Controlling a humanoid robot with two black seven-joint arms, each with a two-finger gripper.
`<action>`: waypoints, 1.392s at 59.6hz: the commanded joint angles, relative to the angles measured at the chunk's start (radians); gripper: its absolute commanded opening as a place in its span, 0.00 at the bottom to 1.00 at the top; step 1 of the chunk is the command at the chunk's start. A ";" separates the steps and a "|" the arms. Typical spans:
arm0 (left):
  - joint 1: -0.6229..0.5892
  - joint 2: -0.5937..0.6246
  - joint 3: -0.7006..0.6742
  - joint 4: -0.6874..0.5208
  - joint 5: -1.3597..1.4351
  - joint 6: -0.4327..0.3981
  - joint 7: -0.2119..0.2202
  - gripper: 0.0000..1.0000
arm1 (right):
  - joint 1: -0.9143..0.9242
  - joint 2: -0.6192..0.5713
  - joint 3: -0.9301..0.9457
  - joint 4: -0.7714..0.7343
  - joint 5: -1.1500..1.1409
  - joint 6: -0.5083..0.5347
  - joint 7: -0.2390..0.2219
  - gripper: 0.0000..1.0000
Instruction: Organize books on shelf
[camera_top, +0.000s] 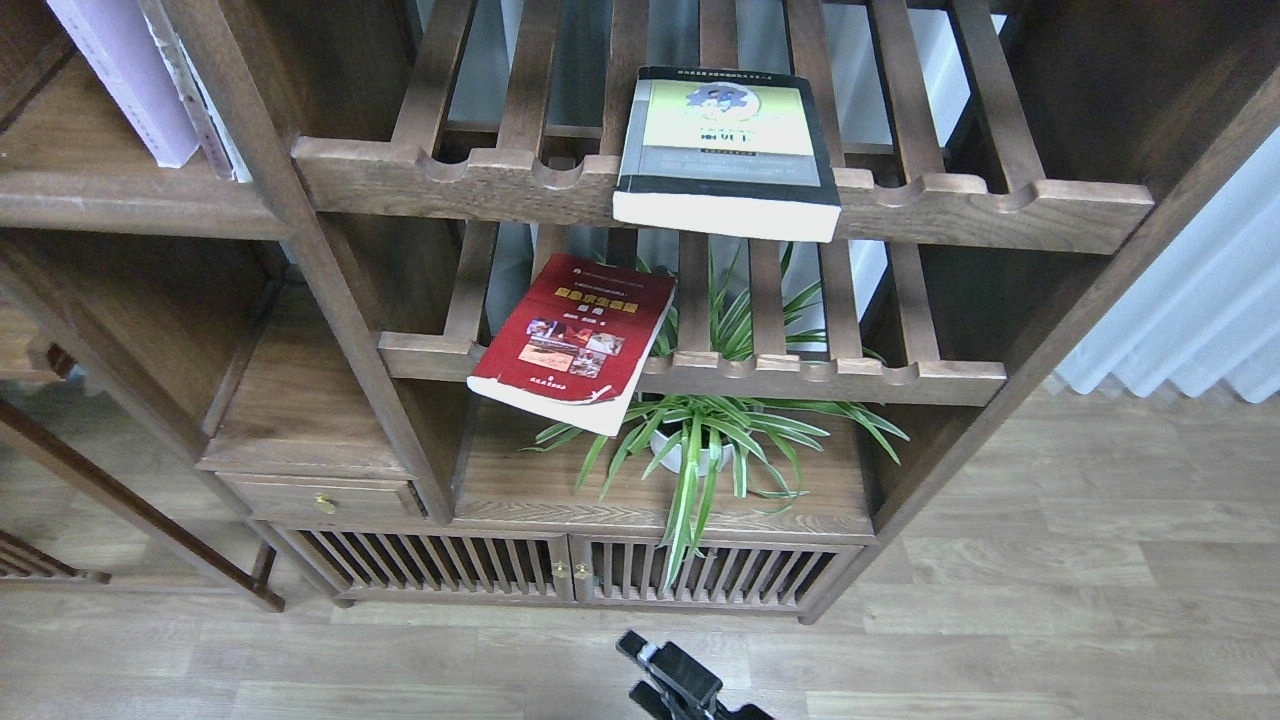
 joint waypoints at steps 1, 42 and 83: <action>0.120 -0.002 -0.010 -0.043 -0.053 0.000 0.000 0.84 | 0.008 0.032 0.053 -0.001 0.001 0.000 0.000 0.99; 0.526 -0.314 0.087 0.017 -0.073 0.000 -0.001 0.99 | 0.144 0.055 0.123 -0.015 -0.003 0.000 0.000 0.99; 0.588 -0.357 0.087 0.157 -0.076 0.000 -0.017 0.99 | 0.373 0.055 0.120 -0.027 -0.004 0.000 -0.009 0.99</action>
